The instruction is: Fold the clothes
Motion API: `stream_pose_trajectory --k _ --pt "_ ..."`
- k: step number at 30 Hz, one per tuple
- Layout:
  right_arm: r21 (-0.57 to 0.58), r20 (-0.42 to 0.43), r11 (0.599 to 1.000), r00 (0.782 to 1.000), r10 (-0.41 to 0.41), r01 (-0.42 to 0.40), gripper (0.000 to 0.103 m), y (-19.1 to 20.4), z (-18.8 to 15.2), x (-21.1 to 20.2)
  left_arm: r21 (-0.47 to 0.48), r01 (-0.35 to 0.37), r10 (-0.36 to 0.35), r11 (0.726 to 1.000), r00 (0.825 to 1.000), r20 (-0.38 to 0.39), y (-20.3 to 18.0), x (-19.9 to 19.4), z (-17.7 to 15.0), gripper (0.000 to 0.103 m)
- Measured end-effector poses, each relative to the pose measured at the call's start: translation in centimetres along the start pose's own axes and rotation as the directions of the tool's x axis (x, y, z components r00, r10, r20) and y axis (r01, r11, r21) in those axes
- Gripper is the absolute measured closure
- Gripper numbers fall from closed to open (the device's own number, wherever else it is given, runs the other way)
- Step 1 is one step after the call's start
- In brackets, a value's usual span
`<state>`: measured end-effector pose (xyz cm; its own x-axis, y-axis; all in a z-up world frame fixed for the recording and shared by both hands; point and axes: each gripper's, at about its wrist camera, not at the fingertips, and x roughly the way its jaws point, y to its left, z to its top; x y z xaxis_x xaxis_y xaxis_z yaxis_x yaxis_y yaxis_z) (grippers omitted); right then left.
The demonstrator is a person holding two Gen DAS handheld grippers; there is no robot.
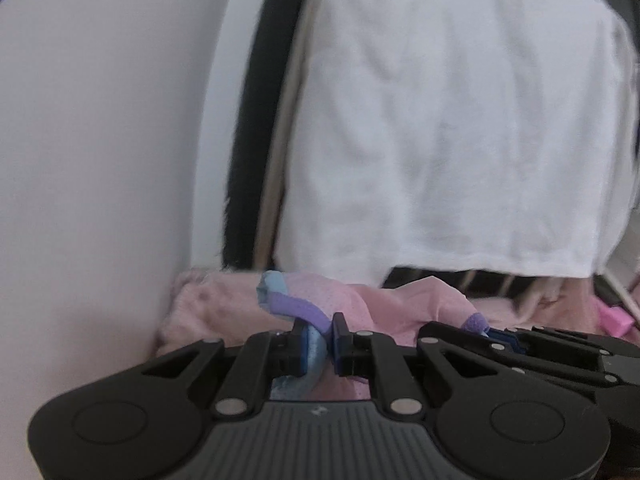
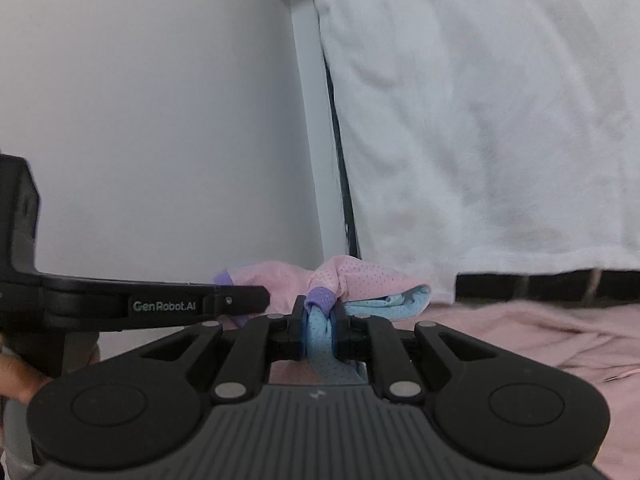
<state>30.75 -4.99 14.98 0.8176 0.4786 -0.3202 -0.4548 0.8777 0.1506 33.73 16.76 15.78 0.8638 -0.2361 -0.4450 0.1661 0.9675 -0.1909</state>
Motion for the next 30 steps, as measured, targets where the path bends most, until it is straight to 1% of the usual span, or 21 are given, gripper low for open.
stream_pose_trajectory --k 4,5,6,7,8,9,11,13,14,15,16,17,18,19,20,21,23,24,26,28,30 --pt "0.013 -0.071 1.000 0.997 -0.018 0.019 0.093 0.0 -2.4 4.7 0.012 -0.043 0.043 0.999 0.998 -0.044 1.9 3.0 -3.1 0.091" --pt "0.014 -0.097 1.000 0.995 -0.023 0.025 0.092 -0.3 -3.3 5.6 0.020 -0.053 0.054 0.998 0.997 -0.052 2.3 3.4 -3.9 0.082" --pt "0.016 -0.126 0.999 0.992 -0.027 0.029 0.086 -0.7 -4.0 6.5 0.029 -0.056 0.057 0.998 0.997 -0.047 2.7 3.4 -4.7 0.077" --pt "0.028 -0.143 0.999 0.989 -0.025 0.029 0.081 -1.2 -4.5 6.7 0.039 -0.058 0.059 0.998 0.997 -0.041 3.1 3.3 -5.4 0.062" --pt "0.047 -0.146 0.999 0.989 -0.019 0.026 0.070 -1.7 -4.8 6.4 0.042 -0.053 0.055 0.998 0.998 -0.035 3.3 2.8 -5.6 0.050" --pt "0.066 -0.149 0.998 0.989 -0.013 0.023 0.062 -2.3 -5.1 6.0 0.044 -0.048 0.050 0.998 0.998 -0.030 3.5 2.3 -5.8 0.048" --pt "0.067 -0.129 0.997 0.992 -0.018 0.027 0.062 -2.3 -4.7 5.7 0.055 -0.051 0.051 0.997 0.999 0.005 3.0 0.4 -5.3 0.048" --pt "0.054 -0.100 0.998 0.995 -0.029 0.034 0.070 -2.0 -4.0 5.4 0.085 -0.097 0.088 0.992 0.991 0.104 1.6 -1.2 -4.5 0.050" --pt "0.048 -0.085 0.998 0.996 -0.034 0.038 0.081 -1.8 -3.7 5.2 0.092 -0.119 0.105 0.989 0.985 0.140 0.9 -1.5 -4.2 0.050" --pt "0.042 -0.071 0.998 0.997 -0.039 0.042 0.083 -1.7 -3.3 5.1 0.096 -0.128 0.113 0.987 0.983 0.147 0.4 -1.2 -3.9 0.051" --pt "0.036 -0.056 0.998 0.997 -0.044 0.046 0.084 -1.5 -3.0 5.0 0.101 -0.136 0.120 0.986 0.981 0.153 -0.1 -0.8 -3.6 0.059" --pt "0.030 -0.042 0.998 0.998 -0.049 0.050 0.084 -1.4 -2.7 4.8 0.101 -0.138 0.124 0.985 0.984 0.131 -0.3 0.1 -3.7 0.066" --pt "0.016 -0.049 0.998 0.997 -0.054 0.055 0.084 -1.0 -2.7 5.3 0.102 -0.139 0.128 0.985 0.986 0.107 -0.6 1.0 -3.8 0.070" --pt "-0.006 -0.078 0.998 0.995 -0.059 0.058 0.084 -0.5 -3.1 6.5 0.105 -0.142 0.137 0.984 0.989 0.052 -0.6 2.1 -4.4 0.080" --pt "-0.022 -0.110 0.998 0.992 -0.064 0.062 0.084 -0.1 -3.5 7.7 0.101 -0.150 0.149 0.984 0.989 0.020 -0.4 2.9 -5.1 0.084" --pt "-0.023 -0.134 0.998 0.989 -0.064 0.062 0.084 0.0 -4.0 8.3 0.096 -0.159 0.161 0.983 0.987 -0.010 -0.3 3.6 -5.8 0.084" --pt "-0.010 -0.156 0.999 0.986 -0.055 0.054 0.084 -0.1 -4.7 8.5 0.079 -0.152 0.151 0.985 0.988 0.017 0.0 2.9 -6.4 0.083" --pt "-0.004 -0.145 0.999 0.988 -0.051 0.051 0.083 -0.1 -4.5 7.8 0.066 -0.145 0.143 0.987 0.989 0.032 0.1 2.2 -6.3 0.083" --pt "0.009 -0.079 0.999 0.996 -0.049 0.050 0.082 -0.1 -3.1 4.8 0.045 -0.142 0.140 0.989 0.989 0.056 0.0 0.0 -5.0 0.082" --pt "-0.004 -0.017 0.998 0.997 -0.070 0.070 0.082 0.4 -1.1 1.5 0.029 -0.144 0.141 0.989 0.986 0.085 -0.9 -3.0 -3.8 0.081" --pt "-0.006 0.009 0.996 0.996 -0.093 0.093 0.080 1.2 0.7 -2.0 0.018 -0.149 0.146 0.989 0.982 0.118 -2.5 -6.8 -2.8 0.076"
